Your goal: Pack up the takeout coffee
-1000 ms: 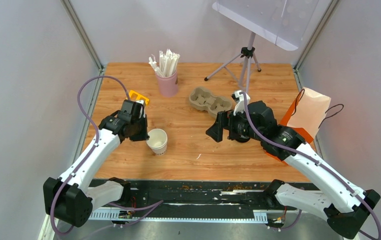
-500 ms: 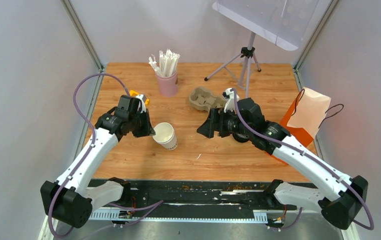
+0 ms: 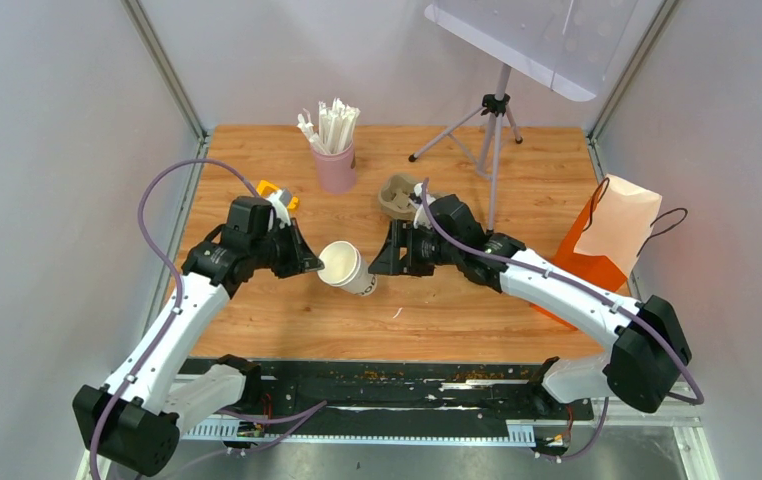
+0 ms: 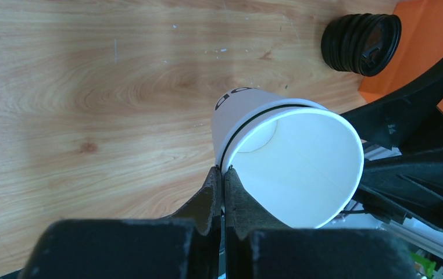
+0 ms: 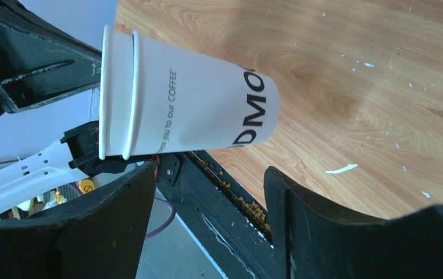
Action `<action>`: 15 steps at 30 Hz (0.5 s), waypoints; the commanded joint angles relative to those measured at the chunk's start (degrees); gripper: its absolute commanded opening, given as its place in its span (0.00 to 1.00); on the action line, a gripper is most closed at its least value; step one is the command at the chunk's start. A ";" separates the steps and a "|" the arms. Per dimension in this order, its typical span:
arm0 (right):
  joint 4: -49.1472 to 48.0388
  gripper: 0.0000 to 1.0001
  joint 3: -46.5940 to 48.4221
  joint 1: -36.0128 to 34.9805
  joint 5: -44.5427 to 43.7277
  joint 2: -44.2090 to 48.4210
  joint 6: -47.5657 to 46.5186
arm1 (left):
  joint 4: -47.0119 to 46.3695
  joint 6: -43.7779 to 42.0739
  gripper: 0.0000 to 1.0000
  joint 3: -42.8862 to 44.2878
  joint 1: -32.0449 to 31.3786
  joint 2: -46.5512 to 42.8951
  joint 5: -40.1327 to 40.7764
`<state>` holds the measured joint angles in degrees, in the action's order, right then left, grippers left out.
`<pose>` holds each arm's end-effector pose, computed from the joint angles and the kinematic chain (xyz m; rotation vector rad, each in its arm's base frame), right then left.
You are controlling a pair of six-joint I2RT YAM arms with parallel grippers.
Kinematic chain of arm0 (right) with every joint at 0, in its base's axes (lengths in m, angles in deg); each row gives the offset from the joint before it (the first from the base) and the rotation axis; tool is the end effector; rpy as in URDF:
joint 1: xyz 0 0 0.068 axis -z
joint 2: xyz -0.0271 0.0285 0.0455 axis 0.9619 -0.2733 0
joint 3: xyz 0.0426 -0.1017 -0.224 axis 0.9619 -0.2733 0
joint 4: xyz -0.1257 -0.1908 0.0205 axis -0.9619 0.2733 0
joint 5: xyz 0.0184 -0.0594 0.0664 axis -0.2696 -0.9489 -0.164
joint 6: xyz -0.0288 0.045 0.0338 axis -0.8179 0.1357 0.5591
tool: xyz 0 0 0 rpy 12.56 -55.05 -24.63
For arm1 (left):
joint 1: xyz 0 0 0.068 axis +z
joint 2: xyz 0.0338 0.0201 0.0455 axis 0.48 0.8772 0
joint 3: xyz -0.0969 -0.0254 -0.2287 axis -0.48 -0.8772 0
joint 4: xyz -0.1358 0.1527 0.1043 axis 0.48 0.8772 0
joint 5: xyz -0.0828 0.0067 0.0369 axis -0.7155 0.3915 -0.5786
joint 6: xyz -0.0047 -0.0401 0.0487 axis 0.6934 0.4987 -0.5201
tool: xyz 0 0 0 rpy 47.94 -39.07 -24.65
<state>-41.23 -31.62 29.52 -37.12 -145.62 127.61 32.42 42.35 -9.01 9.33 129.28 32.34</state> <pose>0.1885 0.2073 0.2655 -0.2868 2.4158 1.1133 0.1710 -0.0761 0.2793 -0.2294 2.4682 -0.8284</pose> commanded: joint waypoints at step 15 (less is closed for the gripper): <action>-7.12 0.64 1.17 -0.64 2.83 -1.76 4.61 | -4.73 2.62 0.00 -3.48 -0.16 -1.75 -2.70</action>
<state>-44.74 -31.62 29.26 -35.51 -146.89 130.89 30.41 44.08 -12.27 9.33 128.47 30.92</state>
